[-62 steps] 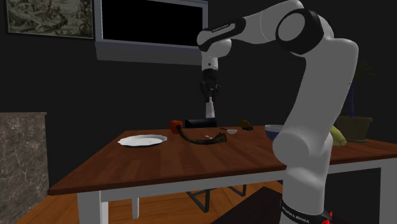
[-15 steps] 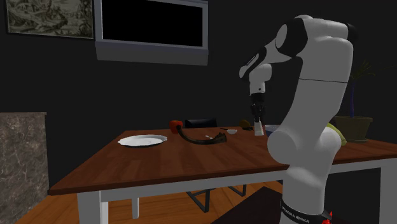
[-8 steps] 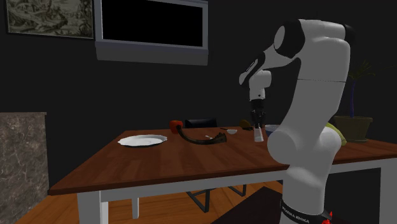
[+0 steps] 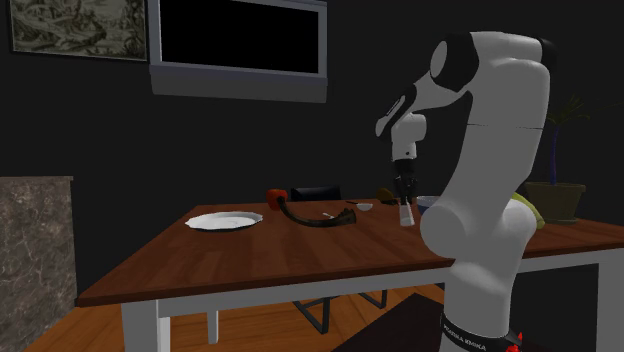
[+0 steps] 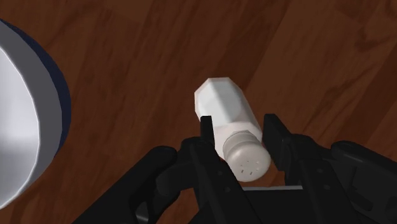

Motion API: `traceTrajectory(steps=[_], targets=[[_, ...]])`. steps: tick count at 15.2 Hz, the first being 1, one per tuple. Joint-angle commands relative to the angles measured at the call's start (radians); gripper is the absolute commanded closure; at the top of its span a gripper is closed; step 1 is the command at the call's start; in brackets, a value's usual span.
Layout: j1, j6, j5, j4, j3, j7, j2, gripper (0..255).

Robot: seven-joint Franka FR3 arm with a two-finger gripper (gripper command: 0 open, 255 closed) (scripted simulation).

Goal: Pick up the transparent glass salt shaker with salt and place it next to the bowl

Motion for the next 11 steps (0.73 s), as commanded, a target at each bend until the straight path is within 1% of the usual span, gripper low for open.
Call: traceTrajectory(steps=[1, 2, 7, 11], targets=[[0.0, 0.0, 0.0, 0.0, 0.0, 0.0, 0.0, 255], [0.0, 0.0, 0.0, 0.0, 0.0, 0.0, 0.0, 0], [0.0, 0.0, 0.0, 0.0, 0.0, 0.0, 0.0, 0], [0.005, -0.127, 0.006, 0.128, 0.007, -0.003, 0.001, 0]])
